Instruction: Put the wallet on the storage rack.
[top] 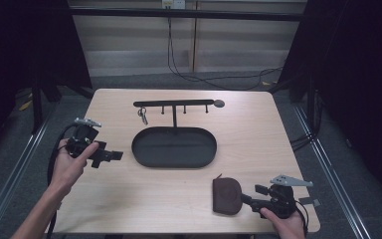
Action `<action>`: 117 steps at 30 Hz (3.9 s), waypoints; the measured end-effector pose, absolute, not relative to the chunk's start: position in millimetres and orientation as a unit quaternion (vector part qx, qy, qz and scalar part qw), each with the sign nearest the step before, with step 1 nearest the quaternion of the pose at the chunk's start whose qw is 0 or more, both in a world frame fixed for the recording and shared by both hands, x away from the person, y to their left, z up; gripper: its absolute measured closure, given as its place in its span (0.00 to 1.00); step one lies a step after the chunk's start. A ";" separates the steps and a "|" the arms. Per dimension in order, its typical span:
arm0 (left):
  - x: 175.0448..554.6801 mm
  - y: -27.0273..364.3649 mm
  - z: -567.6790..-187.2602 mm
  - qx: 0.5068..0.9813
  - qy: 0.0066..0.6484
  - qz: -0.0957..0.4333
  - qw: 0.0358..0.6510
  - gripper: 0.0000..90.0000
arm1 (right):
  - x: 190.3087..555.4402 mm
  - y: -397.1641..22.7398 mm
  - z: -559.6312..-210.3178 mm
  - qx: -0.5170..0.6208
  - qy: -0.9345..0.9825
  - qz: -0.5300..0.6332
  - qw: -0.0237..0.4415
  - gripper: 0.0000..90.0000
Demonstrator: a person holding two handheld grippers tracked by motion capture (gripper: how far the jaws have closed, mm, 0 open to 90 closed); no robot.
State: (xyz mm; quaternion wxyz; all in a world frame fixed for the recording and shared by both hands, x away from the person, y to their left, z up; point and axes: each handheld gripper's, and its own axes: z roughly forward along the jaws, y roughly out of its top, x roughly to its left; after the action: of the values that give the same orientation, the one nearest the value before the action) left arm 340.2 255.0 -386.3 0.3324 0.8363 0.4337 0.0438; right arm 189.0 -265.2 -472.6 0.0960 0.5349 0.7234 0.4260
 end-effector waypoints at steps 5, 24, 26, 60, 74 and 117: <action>321.1 257.9 -407.5 0.830 0.433 0.044 0.348 0.20 | 190.3 -260.0 -471.7 0.530 0.737 0.410 0.093 0.25; 241.6 248.2 -445.0 0.840 0.380 0.069 0.382 0.20 | 194.2 -250.8 -458.9 0.537 0.760 0.354 0.093 0.26; 235.6 253.3 -449.4 0.840 0.372 0.062 0.390 0.20 | 197.8 -248.7 -455.1 0.536 0.765 0.348 0.082 0.27; 230.9 259.0 -466.3 0.844 0.352 0.044 0.403 0.19 | 284.7 -188.8 -449.1 0.526 0.839 0.131 -0.040 0.21; 230.9 260.8 -464.9 0.841 0.357 0.050 0.405 0.19 | 291.4 -181.8 -460.0 0.525 0.842 0.109 -0.061 0.20; 233.2 263.1 -464.8 0.840 0.359 0.050 0.404 0.20 | 297.5 -195.8 -441.0 0.547 0.823 0.142 -0.052 0.69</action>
State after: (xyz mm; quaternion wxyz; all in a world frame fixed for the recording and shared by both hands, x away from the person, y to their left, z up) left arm 233.2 263.1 -464.8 0.4044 0.8398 0.3587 0.0497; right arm 297.5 -195.8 -441.0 -0.0518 0.5468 0.8234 0.1425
